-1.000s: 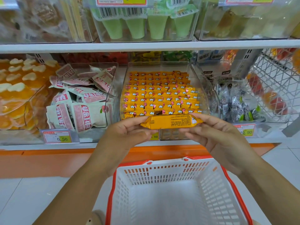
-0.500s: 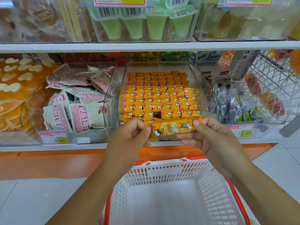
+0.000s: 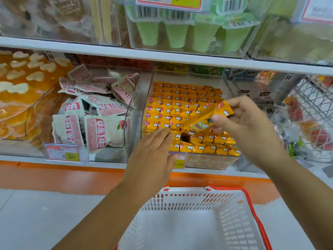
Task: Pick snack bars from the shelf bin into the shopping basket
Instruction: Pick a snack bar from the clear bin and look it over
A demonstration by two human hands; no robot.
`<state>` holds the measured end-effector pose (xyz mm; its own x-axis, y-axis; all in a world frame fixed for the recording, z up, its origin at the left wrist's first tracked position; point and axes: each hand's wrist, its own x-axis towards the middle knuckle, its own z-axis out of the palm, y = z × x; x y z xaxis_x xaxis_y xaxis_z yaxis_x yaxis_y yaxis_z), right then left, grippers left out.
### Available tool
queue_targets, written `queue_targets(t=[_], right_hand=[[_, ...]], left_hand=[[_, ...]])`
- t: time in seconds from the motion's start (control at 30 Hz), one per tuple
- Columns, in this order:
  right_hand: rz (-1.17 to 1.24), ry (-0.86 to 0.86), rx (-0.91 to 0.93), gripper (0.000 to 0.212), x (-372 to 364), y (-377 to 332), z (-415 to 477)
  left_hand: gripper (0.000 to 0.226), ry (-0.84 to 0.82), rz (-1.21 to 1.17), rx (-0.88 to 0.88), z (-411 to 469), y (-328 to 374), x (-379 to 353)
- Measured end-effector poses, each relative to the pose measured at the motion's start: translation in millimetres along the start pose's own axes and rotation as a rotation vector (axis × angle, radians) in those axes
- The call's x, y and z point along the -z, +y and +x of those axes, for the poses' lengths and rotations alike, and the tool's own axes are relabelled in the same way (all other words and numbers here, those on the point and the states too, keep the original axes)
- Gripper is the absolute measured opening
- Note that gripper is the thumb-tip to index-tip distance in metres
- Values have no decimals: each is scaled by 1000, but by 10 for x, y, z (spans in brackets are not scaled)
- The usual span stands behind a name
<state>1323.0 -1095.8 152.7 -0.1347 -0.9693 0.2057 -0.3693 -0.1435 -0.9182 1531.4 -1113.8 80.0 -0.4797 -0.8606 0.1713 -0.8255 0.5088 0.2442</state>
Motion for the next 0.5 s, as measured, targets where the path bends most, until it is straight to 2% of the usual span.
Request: queue_targets(t=[0.1, 0.2, 0.37, 0.5], right_hand=[[-300, -149, 26, 17, -2, 9, 154], [-557, -226, 84, 21, -20, -17, 255], [-712, -302, 222, 17, -175, -22, 422], [-772, -438, 190, 17, -337, 267, 411]], left_hand=[[64, -27, 8, 0, -30, -63, -30], [63, -84, 65, 5, -55, -71, -12], [64, -67, 7, 12, -105, -75, 25], [62, -23, -45, -23, -134, -97, 42]])
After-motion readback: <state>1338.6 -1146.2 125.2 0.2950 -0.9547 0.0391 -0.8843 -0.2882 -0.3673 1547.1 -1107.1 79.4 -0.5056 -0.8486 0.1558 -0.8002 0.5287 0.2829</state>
